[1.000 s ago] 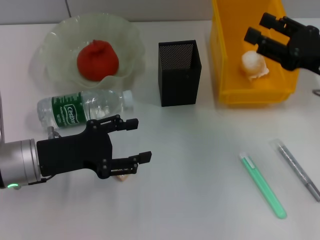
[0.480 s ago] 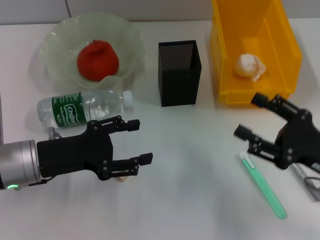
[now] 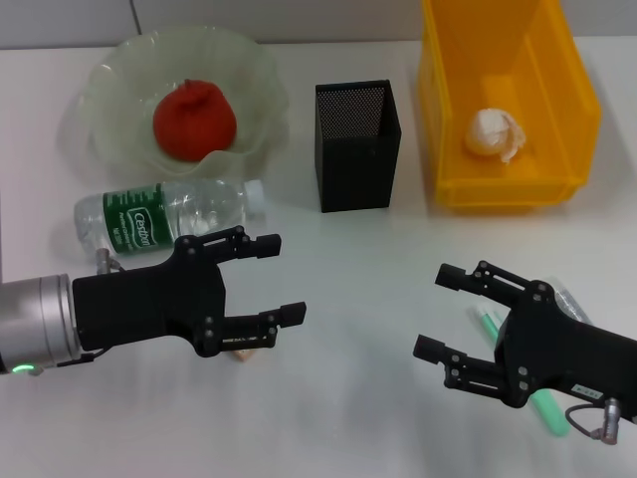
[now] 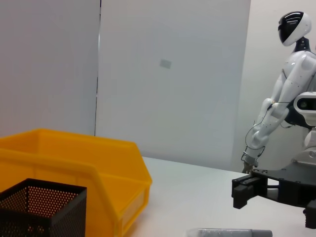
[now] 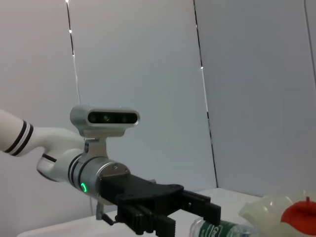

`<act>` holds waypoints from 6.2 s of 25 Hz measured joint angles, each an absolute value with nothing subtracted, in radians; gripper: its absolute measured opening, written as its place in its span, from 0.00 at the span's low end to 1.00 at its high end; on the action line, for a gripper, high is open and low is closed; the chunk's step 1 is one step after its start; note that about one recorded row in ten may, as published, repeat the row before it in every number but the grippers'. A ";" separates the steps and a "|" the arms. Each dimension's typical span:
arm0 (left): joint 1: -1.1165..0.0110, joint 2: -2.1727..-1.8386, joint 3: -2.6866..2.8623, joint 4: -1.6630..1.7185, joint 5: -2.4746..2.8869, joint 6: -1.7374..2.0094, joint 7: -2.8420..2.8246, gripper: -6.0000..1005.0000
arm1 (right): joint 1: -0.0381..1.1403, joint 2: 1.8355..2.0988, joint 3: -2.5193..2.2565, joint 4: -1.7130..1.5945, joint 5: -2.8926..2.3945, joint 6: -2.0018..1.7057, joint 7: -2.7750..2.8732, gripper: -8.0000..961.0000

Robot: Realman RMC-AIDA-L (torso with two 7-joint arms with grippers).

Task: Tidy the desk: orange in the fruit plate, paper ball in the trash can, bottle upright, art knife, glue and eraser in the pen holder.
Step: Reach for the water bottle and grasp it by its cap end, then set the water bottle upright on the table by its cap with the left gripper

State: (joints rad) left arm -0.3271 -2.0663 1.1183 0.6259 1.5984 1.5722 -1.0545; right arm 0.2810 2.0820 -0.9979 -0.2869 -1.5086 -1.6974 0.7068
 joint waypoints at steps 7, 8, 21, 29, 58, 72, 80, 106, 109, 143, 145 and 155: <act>-0.322 -2.066 1.112 0.629 1.598 1.572 -1.054 0.76 | 0.284 2.083 -0.990 -0.269 -1.506 -1.694 0.707 0.82; -0.322 -2.066 1.112 0.629 1.598 1.572 -1.054 0.76 | 0.284 2.083 -0.990 -0.269 -1.506 -1.692 0.707 0.82; -0.332 -2.069 1.070 0.674 1.598 1.571 -1.083 0.76 | 0.309 2.086 -0.988 -0.218 -1.502 -1.652 0.707 0.82; -0.392 -2.063 1.047 0.907 1.625 1.529 -1.386 0.76 | 0.323 2.086 -0.988 -0.209 -1.500 -1.651 0.707 0.82; -0.725 -2.079 1.436 1.147 2.568 1.308 -2.085 0.75 | 0.330 2.088 -0.988 -0.189 -1.486 -1.658 0.714 0.82; -0.733 -2.080 1.537 1.054 2.572 1.167 -2.120 0.75 | 0.344 2.088 -0.993 -0.162 -1.486 -1.652 0.710 0.82; -0.740 -2.080 1.564 1.036 2.590 1.136 -2.131 0.75 | 0.344 2.088 -0.989 -0.155 -1.486 -1.647 0.708 0.82; -0.739 -2.080 1.646 1.046 2.655 1.104 -2.222 0.54 | 0.351 2.088 -0.988 -0.155 -1.486 -1.638 0.715 0.82; -0.730 -2.080 1.649 1.073 2.655 1.100 -2.223 0.47 | 0.352 2.088 -0.988 -0.155 -1.486 -1.638 0.715 0.82; -0.413 -2.069 1.456 1.692 2.363 1.331 -2.208 0.45 | 0.378 2.088 -0.988 -0.155 -1.474 -1.623 0.716 0.82; -0.408 -2.069 1.452 1.693 2.361 1.331 -2.207 0.44 | 0.378 2.088 -0.988 -0.155 -1.474 -1.623 0.716 0.82; -0.383 -2.069 1.431 1.698 2.363 1.326 -2.207 0.44 | 0.381 2.088 -0.988 -0.154 -1.474 -1.623 0.716 0.82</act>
State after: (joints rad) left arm -0.3826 -2.0693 1.4312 1.6985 2.3630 1.3256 -2.2067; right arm 0.3812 2.0877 -0.9879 -0.1541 -1.4741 -1.6228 0.7164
